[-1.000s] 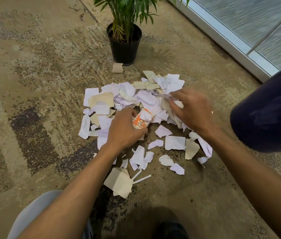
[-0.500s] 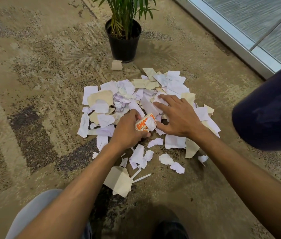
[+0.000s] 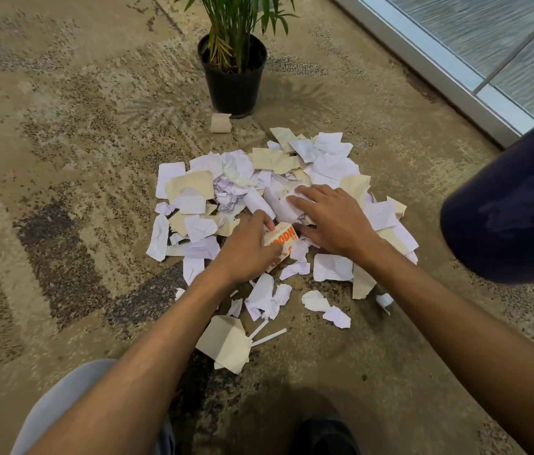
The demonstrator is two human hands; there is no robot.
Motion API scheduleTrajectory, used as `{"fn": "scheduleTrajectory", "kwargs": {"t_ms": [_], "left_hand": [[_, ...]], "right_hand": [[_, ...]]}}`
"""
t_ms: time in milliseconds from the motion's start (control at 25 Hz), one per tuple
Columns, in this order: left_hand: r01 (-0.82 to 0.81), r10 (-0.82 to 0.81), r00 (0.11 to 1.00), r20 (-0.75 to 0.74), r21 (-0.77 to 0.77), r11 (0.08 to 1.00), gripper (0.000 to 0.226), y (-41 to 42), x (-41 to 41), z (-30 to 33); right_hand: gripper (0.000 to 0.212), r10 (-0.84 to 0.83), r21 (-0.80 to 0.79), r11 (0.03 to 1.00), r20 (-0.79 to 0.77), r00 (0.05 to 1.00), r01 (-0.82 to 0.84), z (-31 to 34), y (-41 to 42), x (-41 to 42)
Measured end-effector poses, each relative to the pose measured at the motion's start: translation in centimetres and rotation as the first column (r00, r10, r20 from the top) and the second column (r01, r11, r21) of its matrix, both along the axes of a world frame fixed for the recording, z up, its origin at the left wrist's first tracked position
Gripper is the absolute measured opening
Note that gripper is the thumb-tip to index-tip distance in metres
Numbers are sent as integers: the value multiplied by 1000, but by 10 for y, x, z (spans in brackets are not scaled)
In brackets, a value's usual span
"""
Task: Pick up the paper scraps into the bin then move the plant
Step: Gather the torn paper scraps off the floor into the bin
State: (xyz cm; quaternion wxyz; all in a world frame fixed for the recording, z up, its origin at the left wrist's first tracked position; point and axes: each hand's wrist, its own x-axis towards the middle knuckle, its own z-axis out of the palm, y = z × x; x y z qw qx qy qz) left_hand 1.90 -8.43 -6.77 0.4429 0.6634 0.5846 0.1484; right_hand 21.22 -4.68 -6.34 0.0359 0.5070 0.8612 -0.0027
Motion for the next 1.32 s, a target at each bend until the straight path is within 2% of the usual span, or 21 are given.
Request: {"fn": "scheduleTrajectory", "kwargs": {"t_ms": [120,240,360,400,480,560,680,760,840,880,960,1040,1080,1200,1280,1320], "left_hand": [[28,-28,999,-23,-3,1000,40,-2,2,2],[-44,43,999,-10,-52,998,50,-4,2,5],[-114,112,993,-19,-128,985,59,0,-4,11],[-109,102,993,-53,-157,981,62,3,-8,14],[-86,63,992,-108,-214,973,59,8,-16,21],[-88,65,993,-100,-247,965,50,13,-25,29],[-145,182,979,92,-311,939,34,17,-35,39],[-137,231,940,252,-342,930,28,17,-35,41],[-138,229,923,309,-290,947,27,15,-27,36],[-150,208,942,264,-226,963,30,15,-21,30],[-107,115,990,77,-100,989,41,15,-11,14],[-4,0,994,-108,-39,999,48,11,-4,2],[32,-35,985,-168,-22,999,49,10,-1,-1],[73,-69,970,-233,9,997,50,8,6,-4],[48,-37,972,-231,42,998,50,8,6,-1],[24,-9,976,-217,65,998,50,9,5,1]], "right_hand": [[39,38,79,996,-35,999,-36,-4,-4,-1],[30,90,205,976,-99,991,-68,2,-9,2],[25,34,220,975,-269,963,27,14,-14,6],[22,-39,160,981,-373,927,106,20,-14,7],[21,-226,-29,966,-570,790,256,32,-14,9],[27,-367,-205,927,-670,645,315,41,-9,14],[35,-541,-430,840,-695,474,330,47,-2,25],[37,-632,-546,774,-638,440,319,44,1,35],[28,-670,-618,730,-564,483,292,41,1,38],[20,-659,-627,730,-541,523,272,39,-1,38],[12,-600,-610,757,-507,619,236,35,-3,33],[8,-528,-554,798,-454,717,237,28,-2,28],[10,-488,-505,824,-405,773,256,25,-2,24],[38,-384,-322,894,-190,904,312,17,-3,16],[38,-378,-304,901,-194,905,311,19,-5,12],[36,-398,-325,893,-252,882,310,22,-6,13]]}}
